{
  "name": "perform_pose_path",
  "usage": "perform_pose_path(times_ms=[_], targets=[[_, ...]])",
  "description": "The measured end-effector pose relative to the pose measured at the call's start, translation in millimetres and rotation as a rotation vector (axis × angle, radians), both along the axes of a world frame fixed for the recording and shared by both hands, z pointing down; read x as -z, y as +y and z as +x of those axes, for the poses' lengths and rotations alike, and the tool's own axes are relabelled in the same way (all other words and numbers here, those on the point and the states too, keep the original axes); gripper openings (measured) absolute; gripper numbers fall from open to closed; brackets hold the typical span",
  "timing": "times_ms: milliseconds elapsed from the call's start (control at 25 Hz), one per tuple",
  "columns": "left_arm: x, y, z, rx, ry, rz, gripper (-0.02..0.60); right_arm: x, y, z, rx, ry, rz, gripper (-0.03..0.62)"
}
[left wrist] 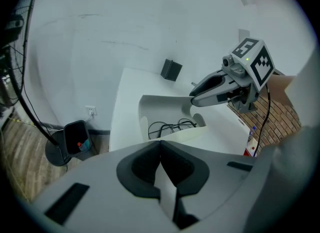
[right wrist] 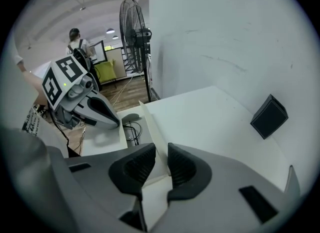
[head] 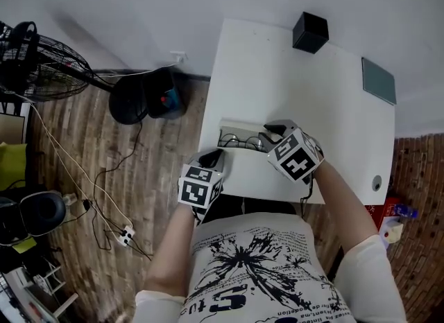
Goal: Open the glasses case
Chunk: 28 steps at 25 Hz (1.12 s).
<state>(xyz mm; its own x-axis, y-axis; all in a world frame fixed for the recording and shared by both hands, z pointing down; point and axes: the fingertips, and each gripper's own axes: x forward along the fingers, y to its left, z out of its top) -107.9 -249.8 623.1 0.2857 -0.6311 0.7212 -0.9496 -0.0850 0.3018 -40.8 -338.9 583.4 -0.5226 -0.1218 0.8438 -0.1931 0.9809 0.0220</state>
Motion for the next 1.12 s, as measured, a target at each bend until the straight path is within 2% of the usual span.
perform_pose_path(times_ms=[320, 800, 920, 1120], targets=[[-0.9, -2.2, -1.2, -0.017, 0.012, -0.022, 0.014, -6.1, -25.4, -5.9, -0.018, -0.019, -0.008, 0.083], [-1.5, -6.6, -2.9, 0.007, 0.049, -0.021, 0.014, -18.8, -50.3, -12.7, -0.035, -0.026, 0.028, 0.118], [-1.6, -7.1, -3.0, -0.011, 0.041, -0.026, 0.014, -19.4, -50.1, -12.2, -0.034, -0.023, 0.038, 0.121], [-2.1, -7.0, -6.6, -0.018, 0.037, -0.03, 0.014, -16.5, -47.3, -11.7, -0.069, -0.034, 0.002, 0.136]])
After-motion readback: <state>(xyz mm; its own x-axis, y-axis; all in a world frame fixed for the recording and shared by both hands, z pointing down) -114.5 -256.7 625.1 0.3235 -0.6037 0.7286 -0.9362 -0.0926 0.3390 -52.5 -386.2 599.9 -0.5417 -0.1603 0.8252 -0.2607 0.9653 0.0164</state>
